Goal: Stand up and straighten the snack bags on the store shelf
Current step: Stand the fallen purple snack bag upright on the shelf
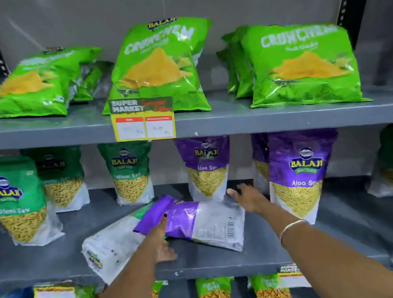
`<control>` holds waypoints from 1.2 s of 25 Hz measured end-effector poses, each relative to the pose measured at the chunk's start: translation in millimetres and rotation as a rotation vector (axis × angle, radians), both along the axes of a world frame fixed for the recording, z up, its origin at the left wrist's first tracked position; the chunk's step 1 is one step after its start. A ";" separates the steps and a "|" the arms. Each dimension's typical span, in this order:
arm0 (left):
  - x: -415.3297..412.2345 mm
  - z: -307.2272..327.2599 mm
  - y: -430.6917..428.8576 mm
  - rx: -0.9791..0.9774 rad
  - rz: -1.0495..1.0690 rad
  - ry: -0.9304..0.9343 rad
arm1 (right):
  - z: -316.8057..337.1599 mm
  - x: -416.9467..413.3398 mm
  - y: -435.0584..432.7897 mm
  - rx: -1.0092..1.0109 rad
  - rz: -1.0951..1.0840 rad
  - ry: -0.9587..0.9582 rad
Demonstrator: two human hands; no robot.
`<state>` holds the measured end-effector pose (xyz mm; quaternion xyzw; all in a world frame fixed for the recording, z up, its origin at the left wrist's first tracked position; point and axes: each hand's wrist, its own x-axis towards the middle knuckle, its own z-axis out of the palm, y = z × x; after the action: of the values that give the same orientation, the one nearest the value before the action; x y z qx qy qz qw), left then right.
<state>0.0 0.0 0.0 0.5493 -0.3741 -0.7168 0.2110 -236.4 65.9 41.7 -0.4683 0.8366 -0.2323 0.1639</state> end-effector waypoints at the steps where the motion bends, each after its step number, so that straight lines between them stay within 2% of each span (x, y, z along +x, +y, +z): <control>1: -10.0 -4.6 -3.2 0.034 0.096 0.077 | -5.6 -6.3 -7.8 0.019 0.036 -0.082; 4: -32.7 -12.6 -12.7 0.061 0.220 0.165 | -20.8 -18.9 -26.5 0.122 0.127 -0.246; 7: -43.4 -16.9 -19.8 0.068 0.327 0.193 | -32.9 -27.1 -36.8 0.185 0.180 -0.314; 13: -52.6 25.2 -24.4 -0.058 0.307 0.160 | -16.7 -32.6 -17.7 0.184 0.222 -0.518; 18: -57.4 72.3 -46.8 -0.295 0.184 0.159 | -16.3 -27.7 -7.3 0.097 0.218 -0.562; 22: -74.2 91.2 -55.2 -0.529 -0.001 0.063 | -38.1 -11.8 -11.4 -0.151 0.028 -0.513; 26: -78.8 72.7 -69.1 -0.608 -0.136 0.021 | -62.2 0.2 -16.4 -0.250 -0.111 -0.416; 30: -76.8 62.8 -65.7 -0.653 -0.124 0.129 | -70.0 1.8 -17.7 -0.271 -0.147 -0.389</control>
<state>-76.8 -65.7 62.8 0.3824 -0.6024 -0.6039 0.3552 -234.6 48.1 -28.3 -0.3703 0.7823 -0.4395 0.2402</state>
